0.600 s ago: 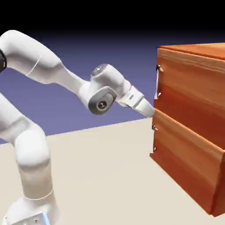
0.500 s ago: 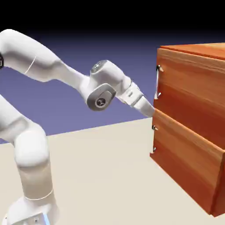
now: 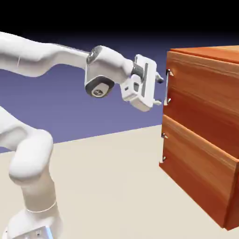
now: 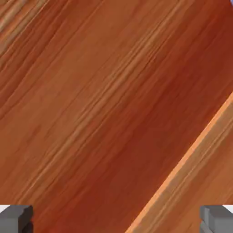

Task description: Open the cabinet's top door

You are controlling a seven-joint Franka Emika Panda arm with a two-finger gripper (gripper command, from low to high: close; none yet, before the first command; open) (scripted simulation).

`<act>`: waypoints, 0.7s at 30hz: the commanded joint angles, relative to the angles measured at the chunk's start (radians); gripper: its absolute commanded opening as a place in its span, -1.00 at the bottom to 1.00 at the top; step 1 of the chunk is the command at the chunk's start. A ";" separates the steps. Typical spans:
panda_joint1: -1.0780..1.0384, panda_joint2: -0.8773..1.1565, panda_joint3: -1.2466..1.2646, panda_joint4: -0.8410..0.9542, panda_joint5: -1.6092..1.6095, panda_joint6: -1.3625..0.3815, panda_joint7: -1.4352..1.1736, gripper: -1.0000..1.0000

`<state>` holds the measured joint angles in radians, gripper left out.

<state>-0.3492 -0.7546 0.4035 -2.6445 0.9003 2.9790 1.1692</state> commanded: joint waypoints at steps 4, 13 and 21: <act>-0.070 -0.036 0.078 0.032 0.174 -0.011 0.083 0.00; -0.227 -0.116 0.253 0.104 0.566 -0.036 0.269 0.00; -0.366 -0.187 0.409 0.168 0.914 -0.059 0.434 0.00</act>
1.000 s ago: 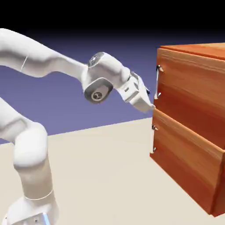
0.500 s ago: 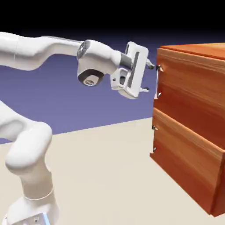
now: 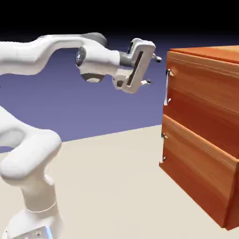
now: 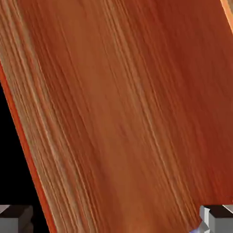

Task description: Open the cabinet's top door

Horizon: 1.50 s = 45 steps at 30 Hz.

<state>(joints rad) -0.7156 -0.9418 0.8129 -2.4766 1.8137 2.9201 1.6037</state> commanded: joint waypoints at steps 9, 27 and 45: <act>-0.157 -0.080 0.175 0.072 0.392 -0.025 0.186 0.00; -0.469 -0.215 0.498 0.230 1.077 -0.072 0.512 0.00; -0.176 0.044 0.268 0.008 1.052 -0.289 0.195 -1.00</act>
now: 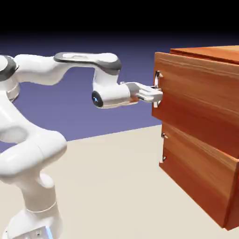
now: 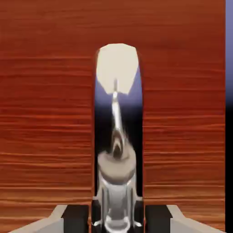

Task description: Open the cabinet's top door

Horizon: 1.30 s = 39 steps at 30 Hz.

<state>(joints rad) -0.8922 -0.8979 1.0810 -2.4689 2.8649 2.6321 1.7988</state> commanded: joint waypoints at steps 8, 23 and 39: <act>0.252 0.138 -0.230 -0.078 -0.012 -0.011 -0.210 -1.00; 0.563 -0.144 -0.736 -0.463 -0.657 -0.314 0.099 -1.00; 0.459 -0.241 -1.259 -0.551 -1.353 -0.730 0.228 -1.00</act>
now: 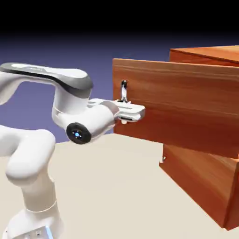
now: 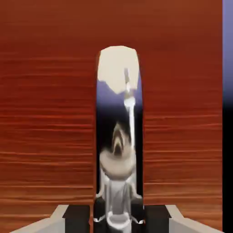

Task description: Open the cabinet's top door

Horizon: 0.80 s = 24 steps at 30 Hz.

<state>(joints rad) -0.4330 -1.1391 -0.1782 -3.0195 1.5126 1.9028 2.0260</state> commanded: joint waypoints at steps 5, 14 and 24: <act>-0.034 0.083 -0.181 0.061 -0.213 -0.165 -0.018 -1.00; 0.042 0.356 -0.507 0.308 -0.530 -0.493 -0.106 -1.00; 0.300 0.698 -0.851 0.670 -0.694 -0.858 -0.256 -1.00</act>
<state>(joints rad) -0.1333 -0.4413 -1.0292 -2.3499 0.8193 1.0455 1.7699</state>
